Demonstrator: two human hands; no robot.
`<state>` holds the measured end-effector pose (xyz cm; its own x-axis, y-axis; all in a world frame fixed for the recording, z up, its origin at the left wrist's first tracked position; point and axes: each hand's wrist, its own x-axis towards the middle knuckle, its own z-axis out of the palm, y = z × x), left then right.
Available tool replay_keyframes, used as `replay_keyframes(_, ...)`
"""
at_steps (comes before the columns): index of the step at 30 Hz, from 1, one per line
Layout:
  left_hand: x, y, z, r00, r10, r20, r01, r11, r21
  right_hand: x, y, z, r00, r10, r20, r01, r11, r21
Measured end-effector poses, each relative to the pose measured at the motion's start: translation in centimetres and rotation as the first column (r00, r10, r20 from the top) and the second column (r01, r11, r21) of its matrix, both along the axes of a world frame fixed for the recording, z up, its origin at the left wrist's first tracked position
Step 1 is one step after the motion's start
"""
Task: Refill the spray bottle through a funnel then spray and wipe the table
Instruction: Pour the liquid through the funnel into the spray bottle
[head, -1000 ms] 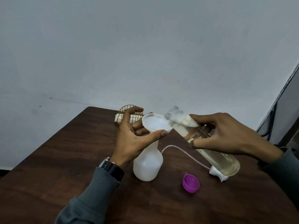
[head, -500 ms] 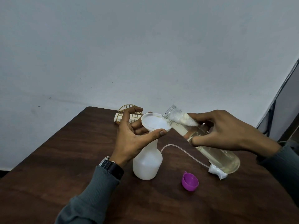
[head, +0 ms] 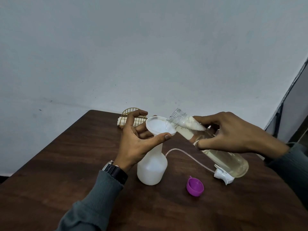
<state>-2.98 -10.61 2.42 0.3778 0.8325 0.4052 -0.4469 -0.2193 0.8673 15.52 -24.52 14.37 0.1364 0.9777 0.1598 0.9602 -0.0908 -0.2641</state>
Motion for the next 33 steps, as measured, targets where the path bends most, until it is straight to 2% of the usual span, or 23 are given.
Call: replay_keyframes(33, -0.10, 0.07, -0.06, 1.000, -0.001, 0.009, 0.001, 1.000, -0.012, -0.23, 0.08, 0.50, 1.000, 0.011, 0.006, -0.011, 1.000, -0.025)
